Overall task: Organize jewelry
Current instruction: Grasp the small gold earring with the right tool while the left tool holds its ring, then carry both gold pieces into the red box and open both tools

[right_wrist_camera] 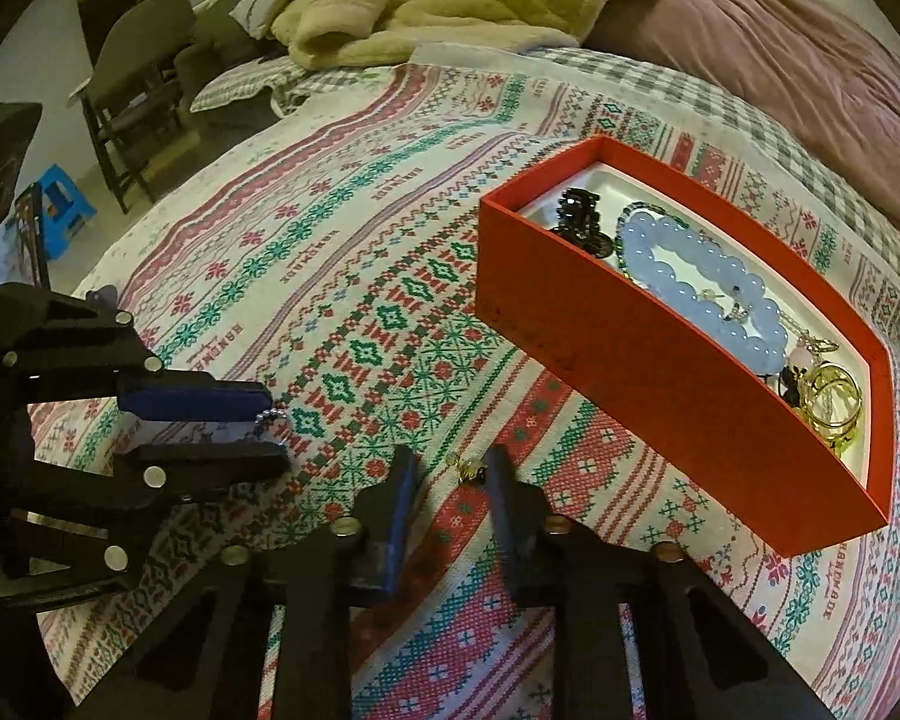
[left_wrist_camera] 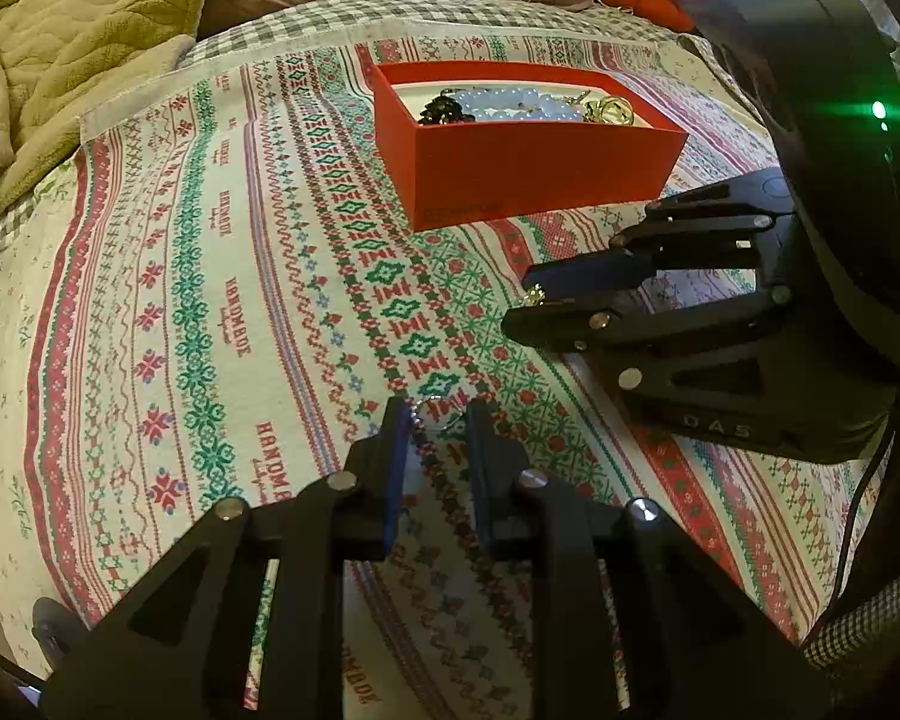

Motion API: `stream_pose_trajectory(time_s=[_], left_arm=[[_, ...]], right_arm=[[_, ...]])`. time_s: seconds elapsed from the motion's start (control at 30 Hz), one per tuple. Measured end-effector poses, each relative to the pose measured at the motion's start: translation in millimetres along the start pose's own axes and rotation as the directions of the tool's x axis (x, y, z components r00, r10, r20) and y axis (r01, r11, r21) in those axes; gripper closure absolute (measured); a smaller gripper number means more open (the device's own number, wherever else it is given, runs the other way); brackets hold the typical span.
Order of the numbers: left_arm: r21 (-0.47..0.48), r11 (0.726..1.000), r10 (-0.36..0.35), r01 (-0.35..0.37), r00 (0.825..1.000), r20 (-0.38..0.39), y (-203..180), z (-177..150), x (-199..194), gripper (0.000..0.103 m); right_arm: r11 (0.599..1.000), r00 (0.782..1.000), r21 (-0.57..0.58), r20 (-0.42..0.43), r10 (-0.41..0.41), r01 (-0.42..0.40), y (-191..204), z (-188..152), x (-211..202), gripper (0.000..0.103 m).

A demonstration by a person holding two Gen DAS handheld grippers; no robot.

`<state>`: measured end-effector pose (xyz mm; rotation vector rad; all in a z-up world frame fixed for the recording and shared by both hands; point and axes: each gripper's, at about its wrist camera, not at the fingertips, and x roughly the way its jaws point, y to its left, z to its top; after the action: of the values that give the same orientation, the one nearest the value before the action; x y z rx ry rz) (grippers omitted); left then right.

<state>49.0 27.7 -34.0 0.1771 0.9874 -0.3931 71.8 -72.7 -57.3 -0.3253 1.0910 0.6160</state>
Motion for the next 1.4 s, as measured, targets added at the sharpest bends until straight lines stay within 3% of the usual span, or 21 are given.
stream_pose_trajectory(time_s=[0.27, 0.63, 0.97, 1.4], left_arm=[[-0.003, 1.000, 0.003, -0.003, 1.000, 0.002, 0, 0, 0, 0.082], [-0.025, 1.000, 0.010, -0.009, 1.000, 0.026, 0, 12, -4, 0.082], [-0.022, 1.000, 0.006, -0.004, 0.996, 0.092, -11, 40, -15, 0.082], [-0.060, 0.998, 0.016, -0.004, 0.979, 0.202, -19, 90, -20, 0.082]], right_arm=[[1.000, 1.000, 0.000, -0.001, -0.005, 0.005, 1, 1, -1, 0.093], [0.999, 1.000, 0.047, 0.014, 0.003, -0.004, -8, -3, -23, 0.094], [0.994, 0.996, 0.108, 0.086, -0.008, -0.002, -30, 2, -63, 0.094], [0.980, 0.983, 0.188, 0.159, -0.095, 0.064, -73, 18, -99, 0.094]])
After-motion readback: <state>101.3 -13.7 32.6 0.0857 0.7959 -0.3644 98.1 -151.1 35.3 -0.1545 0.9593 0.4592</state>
